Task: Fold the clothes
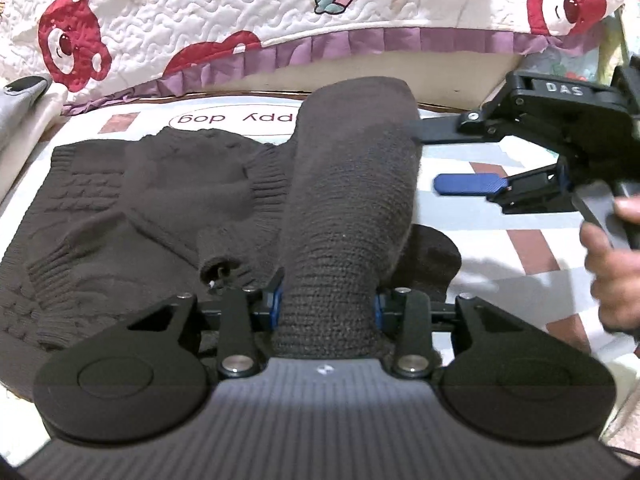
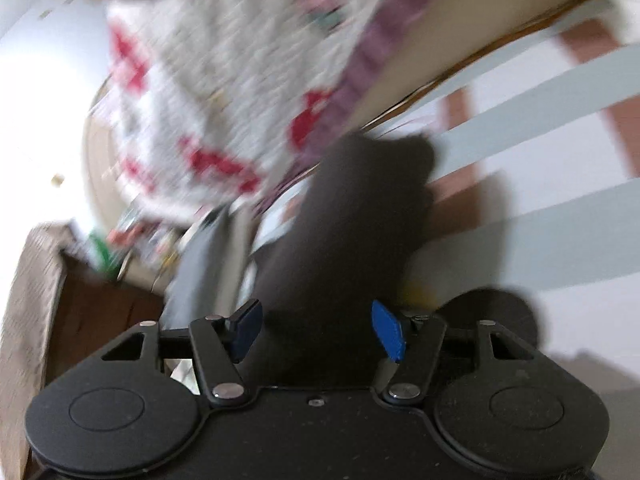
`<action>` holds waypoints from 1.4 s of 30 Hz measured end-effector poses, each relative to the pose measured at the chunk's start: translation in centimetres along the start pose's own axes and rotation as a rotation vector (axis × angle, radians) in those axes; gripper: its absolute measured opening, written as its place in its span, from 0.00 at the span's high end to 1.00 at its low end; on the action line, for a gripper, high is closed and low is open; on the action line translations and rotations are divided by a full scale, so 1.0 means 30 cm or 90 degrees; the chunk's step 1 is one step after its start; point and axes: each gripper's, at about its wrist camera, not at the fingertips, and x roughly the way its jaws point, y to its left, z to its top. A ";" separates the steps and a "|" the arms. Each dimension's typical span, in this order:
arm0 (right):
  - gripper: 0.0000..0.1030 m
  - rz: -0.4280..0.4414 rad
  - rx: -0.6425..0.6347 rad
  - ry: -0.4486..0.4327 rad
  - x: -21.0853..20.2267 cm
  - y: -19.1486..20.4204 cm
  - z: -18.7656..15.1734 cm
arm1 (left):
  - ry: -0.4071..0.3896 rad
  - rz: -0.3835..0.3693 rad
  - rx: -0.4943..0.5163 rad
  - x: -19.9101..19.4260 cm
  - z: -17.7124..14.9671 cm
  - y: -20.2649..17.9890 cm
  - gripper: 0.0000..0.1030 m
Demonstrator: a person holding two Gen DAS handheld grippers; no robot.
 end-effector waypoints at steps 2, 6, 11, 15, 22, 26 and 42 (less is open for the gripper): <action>0.33 -0.015 0.045 -0.016 -0.017 -0.060 0.023 | 0.000 -0.005 0.004 0.003 -0.002 -0.001 0.64; 0.32 0.044 0.124 -0.015 -0.008 -0.132 0.016 | -0.005 -0.011 0.013 0.003 -0.008 -0.005 0.65; 0.24 0.069 0.073 -0.002 0.039 -0.034 0.043 | -0.010 -0.021 0.023 0.004 -0.016 -0.009 0.65; 0.17 -0.072 -0.016 0.017 0.114 0.077 0.074 | -0.015 -0.032 0.022 0.003 -0.021 -0.002 0.65; 0.62 -0.064 -0.012 -0.006 0.212 0.070 0.046 | -0.038 -0.060 -0.009 -0.022 -0.011 0.068 0.67; 0.65 -0.040 -0.054 -0.023 0.239 0.208 0.037 | -0.062 -0.102 -0.073 -0.077 -0.004 0.171 0.67; 0.68 -0.188 -0.279 0.185 0.742 0.934 0.093 | 0.040 -0.172 -0.185 -0.182 0.259 0.735 0.68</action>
